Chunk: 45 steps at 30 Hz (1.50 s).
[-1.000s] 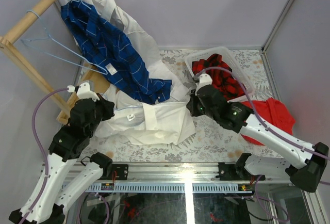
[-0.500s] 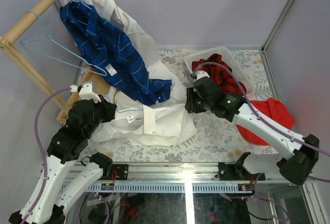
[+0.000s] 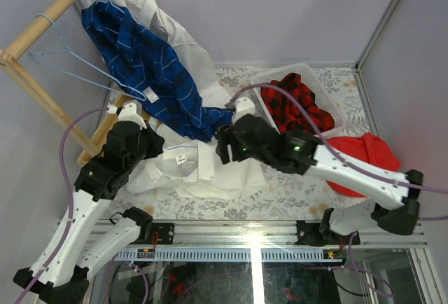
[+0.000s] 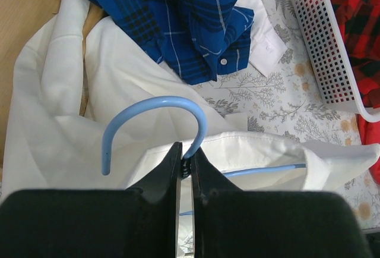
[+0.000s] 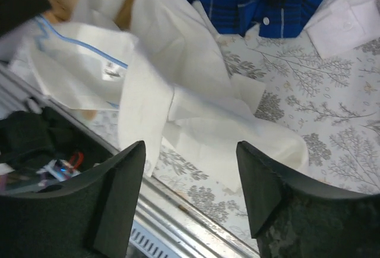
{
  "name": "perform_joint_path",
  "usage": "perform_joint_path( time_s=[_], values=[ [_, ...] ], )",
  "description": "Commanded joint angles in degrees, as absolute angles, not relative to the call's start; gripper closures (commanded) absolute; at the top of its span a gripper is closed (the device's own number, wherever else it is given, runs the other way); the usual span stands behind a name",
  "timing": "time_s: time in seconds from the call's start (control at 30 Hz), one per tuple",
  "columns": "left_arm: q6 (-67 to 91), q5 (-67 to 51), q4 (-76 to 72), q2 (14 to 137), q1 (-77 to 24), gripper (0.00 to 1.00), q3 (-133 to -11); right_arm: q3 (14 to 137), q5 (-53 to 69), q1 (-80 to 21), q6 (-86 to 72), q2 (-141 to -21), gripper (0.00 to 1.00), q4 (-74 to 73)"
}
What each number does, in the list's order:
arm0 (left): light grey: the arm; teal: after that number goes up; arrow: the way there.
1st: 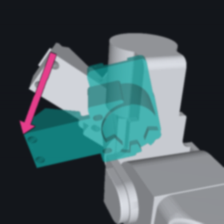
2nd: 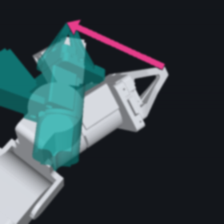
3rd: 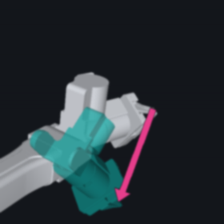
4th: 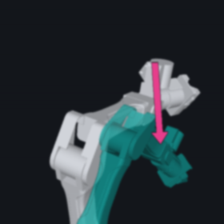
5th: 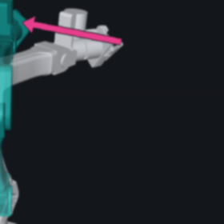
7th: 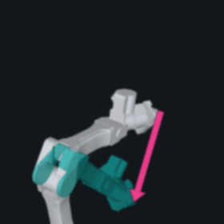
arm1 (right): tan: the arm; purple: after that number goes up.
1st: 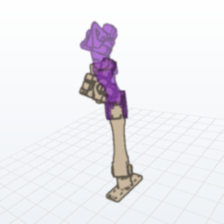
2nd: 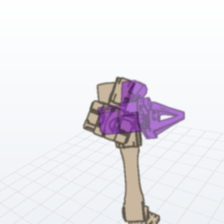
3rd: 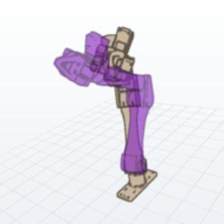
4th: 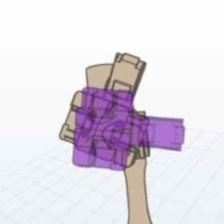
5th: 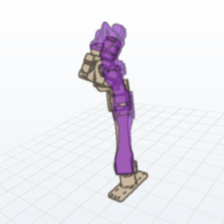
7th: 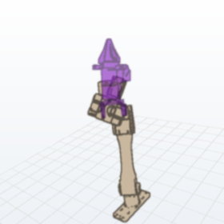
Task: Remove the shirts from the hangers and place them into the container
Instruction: Remove the shirt from the hanger.
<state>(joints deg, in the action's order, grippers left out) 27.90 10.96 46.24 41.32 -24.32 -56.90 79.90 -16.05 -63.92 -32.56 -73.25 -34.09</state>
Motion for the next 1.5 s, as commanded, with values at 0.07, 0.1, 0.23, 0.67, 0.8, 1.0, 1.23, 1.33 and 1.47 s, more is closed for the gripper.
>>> perform_joint_path(
  time_s=[0.07,0.1,0.23,0.67,0.8,1.0,1.23,1.33,1.47],
  values=[
    [29.09,12.77,44.43,42.46,-24.24,1.0,-59.59,90.21,-30.26,-72.02,-36.85,-85.62,0.23,-42.49],
    [29.09,12.17,43.94,42.69,-24.33,1.0,-59.43,90.65,-30.43,-72.33,-37.21,-86.64,0.23,-42.43],
    [30.0,11.64,42.79,44.27,-26.29,1.0,-59.41,91.0,-34.5,-72.86,-39.55,-88.77,0.23,-40.55],
    [34.18,20.91,42.76,46.96,-34.04,1.0,-59.97,89.13,-34.89,-72.86,-43.51,-96.27,0.2,-35.38],
    [33.85,21.74,43.24,45.83,-34.81,1.0,-59.85,89.54,-40.5,-72.41,-40.12,-97.28,0.43,-37.37],
    [32.65,26.93,47.56,41.37,-34.81,1.0,-58.13,87.25,-48.17,-70.95,-38.63,-89.21,0.82,-39.81],
    [30.52,21.09,47.34,40.06,-34.81,1.0,-56.47,81.7,-39.83,-59.11,-38.17,-78.43,0.87,-38.61],
    [28.34,21.38,48.14,40.59,-34.83,1.0,-56.76,81.43,-34.88,-56.28,-37.04,-78.01,0.84,-39.08],
    [27.16,22.68,51.42,43.57,-34.83,1.0,-58.54,82.27,-33.77,-56.01,-37.35,-77.91,0.83,-39.95]
  ],
)
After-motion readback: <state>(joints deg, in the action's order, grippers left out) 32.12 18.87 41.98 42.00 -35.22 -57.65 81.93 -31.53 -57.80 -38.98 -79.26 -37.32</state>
